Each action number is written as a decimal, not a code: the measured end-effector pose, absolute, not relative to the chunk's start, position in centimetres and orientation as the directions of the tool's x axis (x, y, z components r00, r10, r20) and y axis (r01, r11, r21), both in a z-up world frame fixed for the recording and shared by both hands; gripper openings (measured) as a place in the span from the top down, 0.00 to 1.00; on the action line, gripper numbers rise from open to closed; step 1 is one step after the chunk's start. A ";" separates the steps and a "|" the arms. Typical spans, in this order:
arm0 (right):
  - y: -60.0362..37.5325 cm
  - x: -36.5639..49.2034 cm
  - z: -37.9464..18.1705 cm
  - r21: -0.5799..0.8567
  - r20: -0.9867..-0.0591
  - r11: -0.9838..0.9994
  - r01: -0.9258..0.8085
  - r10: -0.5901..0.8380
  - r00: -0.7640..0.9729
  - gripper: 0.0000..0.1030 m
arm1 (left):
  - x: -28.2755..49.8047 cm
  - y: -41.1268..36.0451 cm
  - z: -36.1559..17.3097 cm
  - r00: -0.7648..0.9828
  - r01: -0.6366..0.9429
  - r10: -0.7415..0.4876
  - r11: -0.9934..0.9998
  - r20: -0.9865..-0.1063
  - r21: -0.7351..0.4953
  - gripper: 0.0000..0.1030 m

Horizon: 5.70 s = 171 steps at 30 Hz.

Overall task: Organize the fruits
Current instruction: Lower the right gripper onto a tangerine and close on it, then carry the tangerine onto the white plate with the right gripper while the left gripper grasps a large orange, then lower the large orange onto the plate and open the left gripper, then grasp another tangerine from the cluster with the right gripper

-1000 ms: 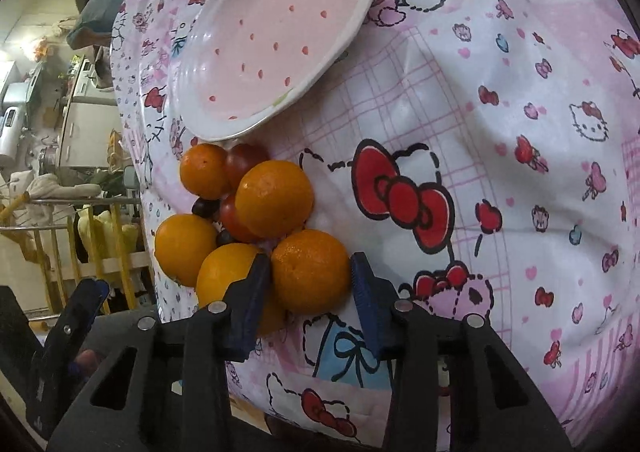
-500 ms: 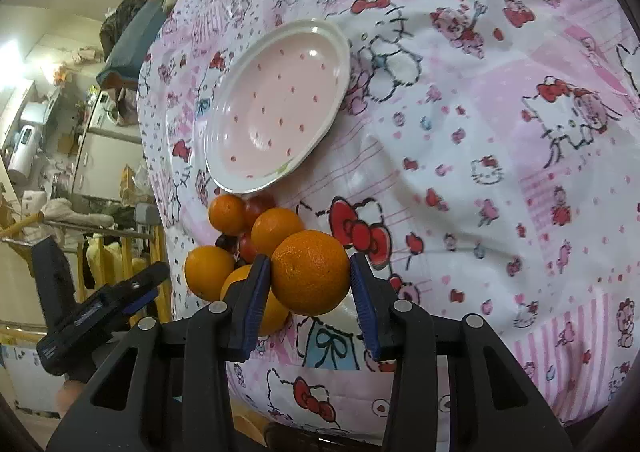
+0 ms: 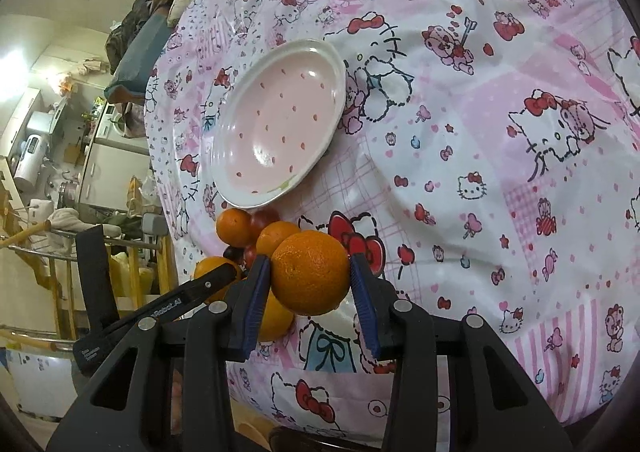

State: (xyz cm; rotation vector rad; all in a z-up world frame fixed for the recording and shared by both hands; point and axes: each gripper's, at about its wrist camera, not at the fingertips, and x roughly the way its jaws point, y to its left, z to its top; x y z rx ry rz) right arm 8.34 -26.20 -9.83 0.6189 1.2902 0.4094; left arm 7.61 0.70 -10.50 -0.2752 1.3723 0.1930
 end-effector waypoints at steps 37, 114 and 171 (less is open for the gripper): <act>-27.6 14.6 -3.6 0.596 -0.703 0.801 -0.062 0.557 0.443 0.59 | 13.3 1.7 -1.1 0.370 -0.073 -0.081 0.991 -0.926 -0.116 0.49; -28.9 25.4 -8.0 0.597 -0.751 0.802 0.024 0.548 0.368 0.29 | 28.4 -3.9 -10.3 0.224 0.044 -0.113 0.993 -0.968 -0.106 0.16; -23.3 11.7 -8.5 0.570 -0.782 0.817 -0.089 0.572 0.246 0.27 | 6.9 6.4 -4.2 0.393 -0.285 -0.092 0.934 -0.915 -0.216 0.14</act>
